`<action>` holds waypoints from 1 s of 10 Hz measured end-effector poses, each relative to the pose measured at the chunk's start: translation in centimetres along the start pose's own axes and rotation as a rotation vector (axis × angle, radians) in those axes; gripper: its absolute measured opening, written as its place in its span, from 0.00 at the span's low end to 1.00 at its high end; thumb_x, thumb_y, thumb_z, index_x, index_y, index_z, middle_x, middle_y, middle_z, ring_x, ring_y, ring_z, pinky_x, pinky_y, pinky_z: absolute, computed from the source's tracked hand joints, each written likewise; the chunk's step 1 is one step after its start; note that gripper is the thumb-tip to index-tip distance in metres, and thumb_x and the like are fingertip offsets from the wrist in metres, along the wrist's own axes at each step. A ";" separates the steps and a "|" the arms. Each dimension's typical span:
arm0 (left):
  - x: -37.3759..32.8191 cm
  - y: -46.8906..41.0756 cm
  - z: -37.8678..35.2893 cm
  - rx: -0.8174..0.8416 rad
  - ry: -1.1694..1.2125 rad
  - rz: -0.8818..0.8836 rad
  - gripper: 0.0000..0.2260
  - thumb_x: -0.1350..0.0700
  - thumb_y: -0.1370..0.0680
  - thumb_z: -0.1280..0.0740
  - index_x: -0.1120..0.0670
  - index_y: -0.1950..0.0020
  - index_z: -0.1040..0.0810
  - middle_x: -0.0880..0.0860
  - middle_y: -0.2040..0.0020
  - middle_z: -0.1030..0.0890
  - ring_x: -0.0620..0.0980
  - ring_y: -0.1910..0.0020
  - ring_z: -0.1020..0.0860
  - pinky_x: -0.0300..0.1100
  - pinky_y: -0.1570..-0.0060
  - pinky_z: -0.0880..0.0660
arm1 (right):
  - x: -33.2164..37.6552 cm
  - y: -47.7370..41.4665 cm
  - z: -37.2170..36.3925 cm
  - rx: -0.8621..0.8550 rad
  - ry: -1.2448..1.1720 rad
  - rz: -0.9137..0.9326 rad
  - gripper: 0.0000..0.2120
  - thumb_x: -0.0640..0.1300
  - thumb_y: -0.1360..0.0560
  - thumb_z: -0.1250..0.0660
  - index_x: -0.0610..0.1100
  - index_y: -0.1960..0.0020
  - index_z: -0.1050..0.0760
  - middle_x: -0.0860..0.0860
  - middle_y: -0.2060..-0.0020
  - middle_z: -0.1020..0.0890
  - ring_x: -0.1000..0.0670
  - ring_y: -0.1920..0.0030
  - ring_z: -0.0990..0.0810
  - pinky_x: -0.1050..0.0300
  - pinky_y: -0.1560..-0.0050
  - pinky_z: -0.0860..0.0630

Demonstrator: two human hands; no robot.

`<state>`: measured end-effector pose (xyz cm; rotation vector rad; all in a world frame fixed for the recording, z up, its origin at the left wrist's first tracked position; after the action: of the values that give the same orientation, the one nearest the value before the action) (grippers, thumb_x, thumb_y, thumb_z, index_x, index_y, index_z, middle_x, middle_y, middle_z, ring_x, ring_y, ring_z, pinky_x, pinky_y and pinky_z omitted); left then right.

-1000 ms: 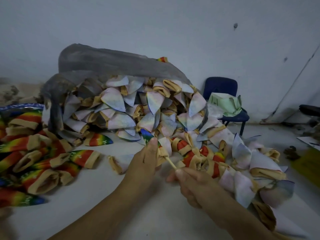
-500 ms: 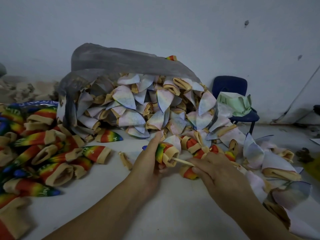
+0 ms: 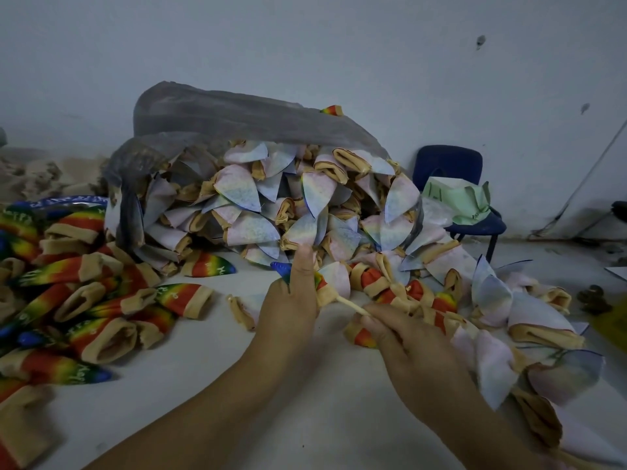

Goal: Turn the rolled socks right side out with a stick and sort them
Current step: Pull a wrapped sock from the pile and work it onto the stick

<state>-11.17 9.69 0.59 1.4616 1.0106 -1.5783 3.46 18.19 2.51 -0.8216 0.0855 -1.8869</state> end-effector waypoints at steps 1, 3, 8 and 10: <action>-0.1 0.3 -0.2 0.024 0.118 -0.065 0.27 0.22 0.38 0.46 0.45 0.64 0.26 0.43 0.70 0.23 0.41 0.66 0.25 0.43 0.59 0.26 | -0.2 0.1 -1.6 0.146 -0.354 -0.188 0.11 0.54 0.22 0.41 0.62 0.57 0.22 0.62 0.66 0.20 0.63 0.63 0.24 0.63 0.62 0.29; 1.2 -0.2 -0.4 0.071 -0.065 -0.020 0.37 0.21 0.40 0.60 0.51 0.72 0.28 0.47 0.77 0.25 0.40 0.74 0.26 0.40 0.66 0.31 | -1.6 -0.2 -0.3 0.177 -0.113 -0.130 0.12 0.58 0.23 0.43 0.58 0.52 0.22 0.58 0.65 0.20 0.59 0.61 0.23 0.57 0.59 0.26; 0.8 -0.7 -1.1 0.235 -0.029 -0.005 0.32 0.33 0.20 0.50 0.45 0.75 0.19 0.46 0.80 0.29 0.40 0.79 0.31 0.39 0.73 0.32 | -2.7 -0.7 1.5 0.121 -0.012 0.094 0.16 0.62 0.25 0.48 0.56 0.62 0.27 0.55 0.72 0.27 0.54 0.68 0.28 0.57 0.67 0.32; 0.5 0.2 -1.2 0.239 -0.213 -0.004 0.29 0.33 0.22 0.47 0.56 0.62 0.22 0.50 0.69 0.20 0.49 0.63 0.21 0.45 0.55 0.25 | -3.3 -0.5 0.3 0.223 -0.373 0.000 0.10 0.59 0.27 0.41 0.61 0.59 0.21 0.59 0.73 0.28 0.61 0.70 0.31 0.70 0.69 0.35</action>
<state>-10.53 10.74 -0.01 1.4086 0.7228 -1.8641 4.06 21.23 1.30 -1.0011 -0.3495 -1.6764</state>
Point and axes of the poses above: each hand's wrist, its own y-axis away from the middle knuckle, its own z-axis out of the back of the hand, x = y × z, the point moved 3 cm from there along -y, towards the middle knuckle
